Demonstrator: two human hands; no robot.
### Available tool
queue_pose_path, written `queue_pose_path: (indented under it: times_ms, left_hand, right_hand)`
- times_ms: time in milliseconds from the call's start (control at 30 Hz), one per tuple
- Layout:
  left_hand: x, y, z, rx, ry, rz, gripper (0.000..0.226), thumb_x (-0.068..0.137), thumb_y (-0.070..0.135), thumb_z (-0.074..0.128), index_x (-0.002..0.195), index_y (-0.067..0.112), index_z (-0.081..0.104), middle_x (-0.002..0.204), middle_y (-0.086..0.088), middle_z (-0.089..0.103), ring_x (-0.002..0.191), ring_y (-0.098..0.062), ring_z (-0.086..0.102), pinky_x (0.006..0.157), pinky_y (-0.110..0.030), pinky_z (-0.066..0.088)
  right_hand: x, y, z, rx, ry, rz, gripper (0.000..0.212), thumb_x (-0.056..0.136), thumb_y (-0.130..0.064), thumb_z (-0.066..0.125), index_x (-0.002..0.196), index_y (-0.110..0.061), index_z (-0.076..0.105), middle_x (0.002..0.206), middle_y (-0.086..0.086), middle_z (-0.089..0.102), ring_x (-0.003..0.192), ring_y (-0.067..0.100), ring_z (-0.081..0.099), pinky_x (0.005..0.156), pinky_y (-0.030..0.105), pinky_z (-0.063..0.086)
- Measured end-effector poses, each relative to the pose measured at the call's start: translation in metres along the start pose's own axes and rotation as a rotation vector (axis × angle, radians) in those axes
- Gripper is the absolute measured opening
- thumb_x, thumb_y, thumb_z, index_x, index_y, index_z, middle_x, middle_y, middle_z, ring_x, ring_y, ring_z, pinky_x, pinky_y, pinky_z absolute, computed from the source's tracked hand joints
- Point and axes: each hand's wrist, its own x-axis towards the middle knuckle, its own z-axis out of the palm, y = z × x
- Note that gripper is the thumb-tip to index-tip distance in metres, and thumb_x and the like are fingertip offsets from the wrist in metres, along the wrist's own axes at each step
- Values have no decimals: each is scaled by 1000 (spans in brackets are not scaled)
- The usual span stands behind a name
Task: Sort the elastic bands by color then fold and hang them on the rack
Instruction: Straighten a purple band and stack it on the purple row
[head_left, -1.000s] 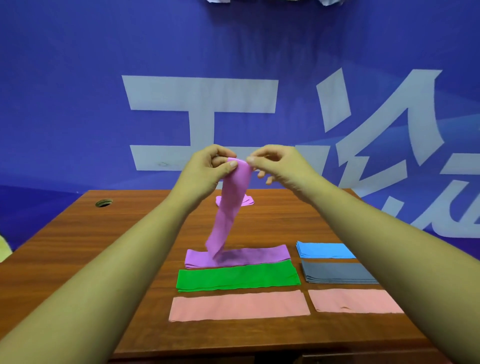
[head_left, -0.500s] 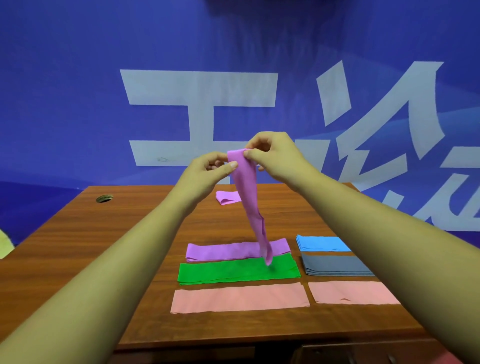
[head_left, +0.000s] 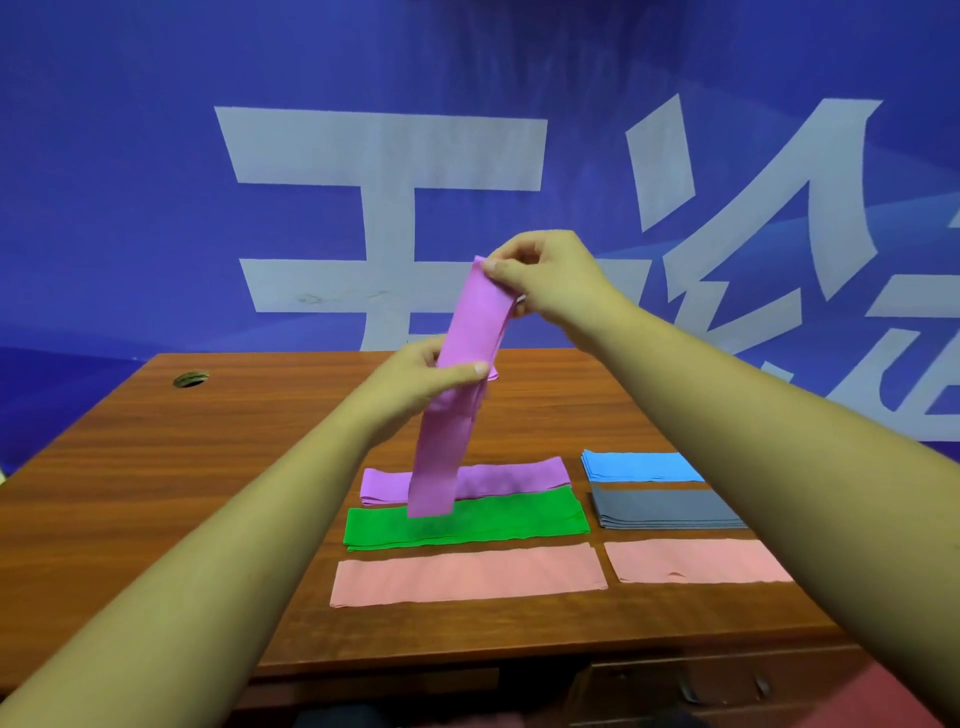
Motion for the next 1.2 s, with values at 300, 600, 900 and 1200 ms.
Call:
queue_pose_path:
  times_ms: [300,600,900,1200]
  left_hand:
    - [-33,-86,-17,-108,-216,-321,24,75,26,76,91,10,70,82,-9,71,72,-20,66,70,-31,55]
    - [-36,-130,-65,-122,86,-417,7,88,9,68,94,11,71,83,-13,64,61,-15,57,52,-20,50]
    - [-25,-165,-70,56,405,-477,11,92,14,65,101,16,59,94,-11,68,72,-20,63,57,-31,48]
    - [-21,-181,-70,576,358,-356,19,85,16,69,97,26,59,84,-1,62,79,-21,61,64,-32,45]
  right_hand:
    - [-4,55,-15,186,195,236,16,93,-11,62,79,-4,65,79,11,62,67,17,61,53,25,56]
    - [-21,144,-10,146,345,504,23,93,-16,64,71,-7,62,73,11,61,50,20,56,50,29,49]
    - [-53,211,22,25,203,753,13,87,-11,70,75,-8,66,78,11,64,57,19,58,45,24,53]
    - [-56,232,37,-365,68,662,18,91,-18,64,79,-6,68,79,9,65,74,21,57,62,27,41]
